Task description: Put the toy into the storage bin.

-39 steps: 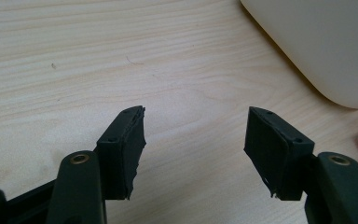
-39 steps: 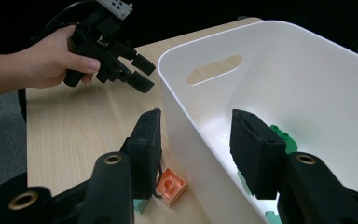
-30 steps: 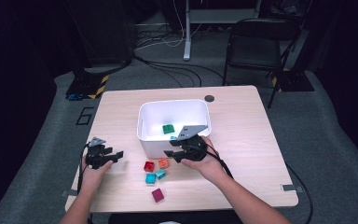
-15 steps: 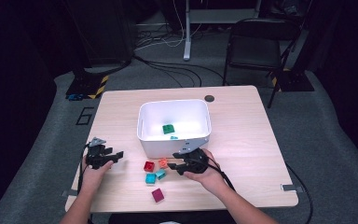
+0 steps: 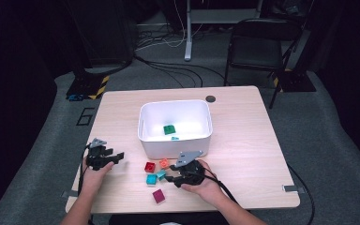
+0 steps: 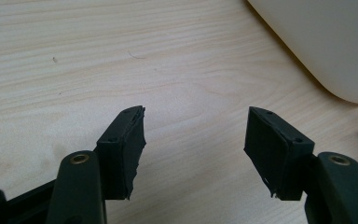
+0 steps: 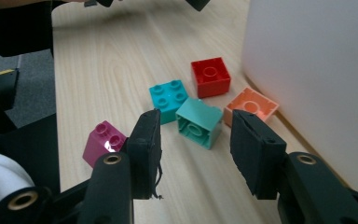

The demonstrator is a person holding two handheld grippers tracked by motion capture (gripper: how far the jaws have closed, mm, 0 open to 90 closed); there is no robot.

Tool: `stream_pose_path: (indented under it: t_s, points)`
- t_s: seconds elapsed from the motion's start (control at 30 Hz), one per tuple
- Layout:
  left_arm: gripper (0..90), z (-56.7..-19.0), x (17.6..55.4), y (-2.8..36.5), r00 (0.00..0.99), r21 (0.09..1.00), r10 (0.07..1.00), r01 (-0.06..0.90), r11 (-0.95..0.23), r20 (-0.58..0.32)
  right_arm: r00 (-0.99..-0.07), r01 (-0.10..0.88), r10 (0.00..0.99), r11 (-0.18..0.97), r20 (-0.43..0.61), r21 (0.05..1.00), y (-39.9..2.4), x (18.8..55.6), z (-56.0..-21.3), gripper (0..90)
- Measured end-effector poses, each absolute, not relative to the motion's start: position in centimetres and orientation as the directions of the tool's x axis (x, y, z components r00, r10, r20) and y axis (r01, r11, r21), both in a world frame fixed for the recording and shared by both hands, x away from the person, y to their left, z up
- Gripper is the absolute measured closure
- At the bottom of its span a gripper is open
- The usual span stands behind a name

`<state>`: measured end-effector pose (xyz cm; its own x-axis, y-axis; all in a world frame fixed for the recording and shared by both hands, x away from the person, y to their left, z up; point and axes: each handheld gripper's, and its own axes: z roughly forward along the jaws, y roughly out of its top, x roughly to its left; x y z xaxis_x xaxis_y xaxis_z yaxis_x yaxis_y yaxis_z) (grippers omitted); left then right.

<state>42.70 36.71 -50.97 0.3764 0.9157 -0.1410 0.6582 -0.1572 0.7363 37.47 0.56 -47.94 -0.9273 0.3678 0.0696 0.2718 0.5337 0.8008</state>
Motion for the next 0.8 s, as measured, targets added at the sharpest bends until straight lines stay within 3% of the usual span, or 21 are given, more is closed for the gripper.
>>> stream_pose_path:
  t_s: [0.8]
  points:
    - [37.6, -51.0, 41.8, 37.3, 0.359, 0.732, 0.924, 0.664, -0.154, -0.132, -0.977, 0.176, 0.204, 0.586, 0.066, 0.791, 5.0, 35.1, -49.8, 47.3]
